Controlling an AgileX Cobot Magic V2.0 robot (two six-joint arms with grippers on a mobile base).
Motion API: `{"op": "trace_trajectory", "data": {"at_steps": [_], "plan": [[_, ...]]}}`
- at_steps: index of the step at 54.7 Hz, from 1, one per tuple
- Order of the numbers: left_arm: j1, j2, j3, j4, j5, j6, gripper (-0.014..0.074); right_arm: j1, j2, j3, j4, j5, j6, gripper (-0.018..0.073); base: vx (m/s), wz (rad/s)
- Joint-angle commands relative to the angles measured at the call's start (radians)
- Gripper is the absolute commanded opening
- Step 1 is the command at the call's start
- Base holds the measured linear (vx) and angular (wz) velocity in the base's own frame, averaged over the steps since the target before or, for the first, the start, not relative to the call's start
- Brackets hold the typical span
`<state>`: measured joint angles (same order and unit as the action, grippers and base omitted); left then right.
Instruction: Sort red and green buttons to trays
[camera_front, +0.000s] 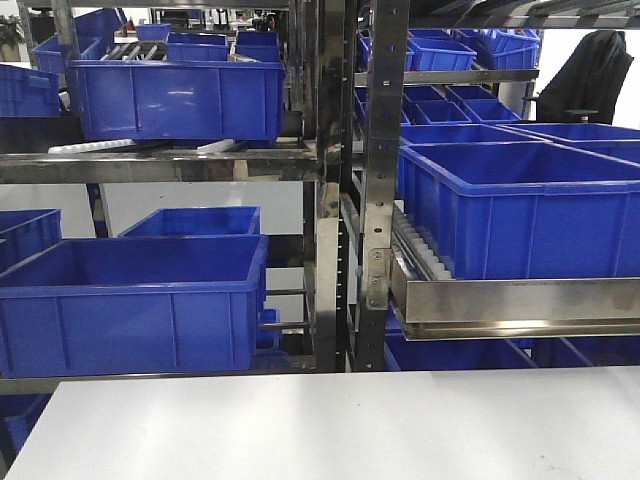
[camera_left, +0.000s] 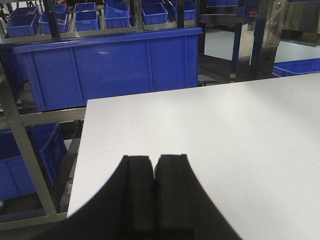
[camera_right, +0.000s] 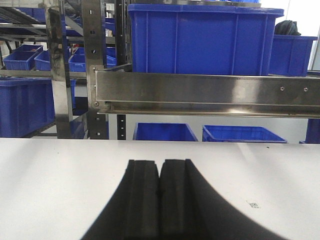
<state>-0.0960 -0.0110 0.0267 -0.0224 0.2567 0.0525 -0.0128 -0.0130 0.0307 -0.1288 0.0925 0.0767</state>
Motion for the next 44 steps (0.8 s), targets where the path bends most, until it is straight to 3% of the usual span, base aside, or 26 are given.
{"op": "trace_trajectory", "data": {"at_steps": [1, 26, 44], "plan": [[0.000, -0.005, -0.020, -0.003, -0.080, -0.007, -0.0006, 0.001, -0.010, 0.013, -0.010, -0.083, -0.007, -0.0009, 0.00, 0.00], [0.000, -0.005, -0.020, -0.002, -0.082, 0.003, -0.0006, 0.001, -0.010, 0.013, -0.010, -0.083, -0.007, -0.0009, 0.00, 0.00], [0.000, -0.005, -0.020, -0.001, -0.088, 0.160, -0.0006, 0.001, -0.010, 0.013, -0.010, -0.083, -0.007, -0.0009, 0.00, 0.00]]}}
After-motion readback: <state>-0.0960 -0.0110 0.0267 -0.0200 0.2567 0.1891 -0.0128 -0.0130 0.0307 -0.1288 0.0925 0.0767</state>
